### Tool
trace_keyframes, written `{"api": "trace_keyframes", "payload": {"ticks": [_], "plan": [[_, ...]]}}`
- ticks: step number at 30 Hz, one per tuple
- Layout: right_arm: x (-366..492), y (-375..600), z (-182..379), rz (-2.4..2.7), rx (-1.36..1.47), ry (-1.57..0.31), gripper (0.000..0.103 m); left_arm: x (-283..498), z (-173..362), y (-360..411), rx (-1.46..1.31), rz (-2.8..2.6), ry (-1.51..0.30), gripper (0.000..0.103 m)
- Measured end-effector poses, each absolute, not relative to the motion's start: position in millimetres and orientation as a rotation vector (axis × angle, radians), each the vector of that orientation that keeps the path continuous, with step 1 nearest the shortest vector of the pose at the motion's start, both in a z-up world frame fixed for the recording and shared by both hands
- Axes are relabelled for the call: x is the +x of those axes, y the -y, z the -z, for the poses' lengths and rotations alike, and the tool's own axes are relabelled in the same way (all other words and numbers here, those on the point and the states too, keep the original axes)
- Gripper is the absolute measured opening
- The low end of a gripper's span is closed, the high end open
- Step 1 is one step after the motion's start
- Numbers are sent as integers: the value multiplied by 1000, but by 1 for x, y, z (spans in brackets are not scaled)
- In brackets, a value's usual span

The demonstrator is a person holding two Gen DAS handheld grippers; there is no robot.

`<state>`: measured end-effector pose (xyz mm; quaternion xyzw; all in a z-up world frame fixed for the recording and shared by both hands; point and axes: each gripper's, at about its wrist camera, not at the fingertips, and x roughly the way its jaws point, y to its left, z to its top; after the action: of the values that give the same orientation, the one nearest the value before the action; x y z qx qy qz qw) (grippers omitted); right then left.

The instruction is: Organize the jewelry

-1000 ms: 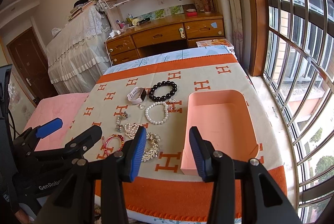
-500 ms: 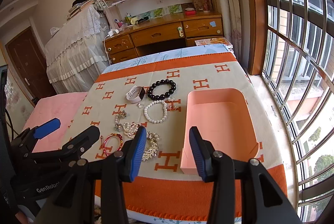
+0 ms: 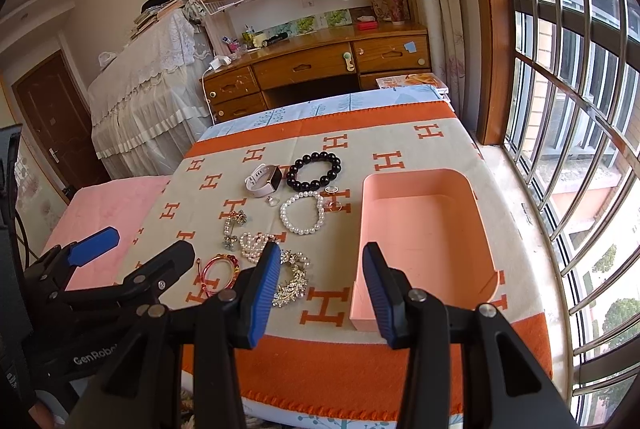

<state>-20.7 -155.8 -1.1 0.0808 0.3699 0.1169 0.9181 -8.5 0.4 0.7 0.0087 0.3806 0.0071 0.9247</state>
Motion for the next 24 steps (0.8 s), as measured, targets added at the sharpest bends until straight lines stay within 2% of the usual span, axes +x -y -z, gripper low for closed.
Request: {"api": "trace_keyframes", "payload": {"ticks": [24], "plan": [[-25, 157, 3, -240, 161, -754, 43, -10, -1, -4, 8, -12, -782, 102]]}}
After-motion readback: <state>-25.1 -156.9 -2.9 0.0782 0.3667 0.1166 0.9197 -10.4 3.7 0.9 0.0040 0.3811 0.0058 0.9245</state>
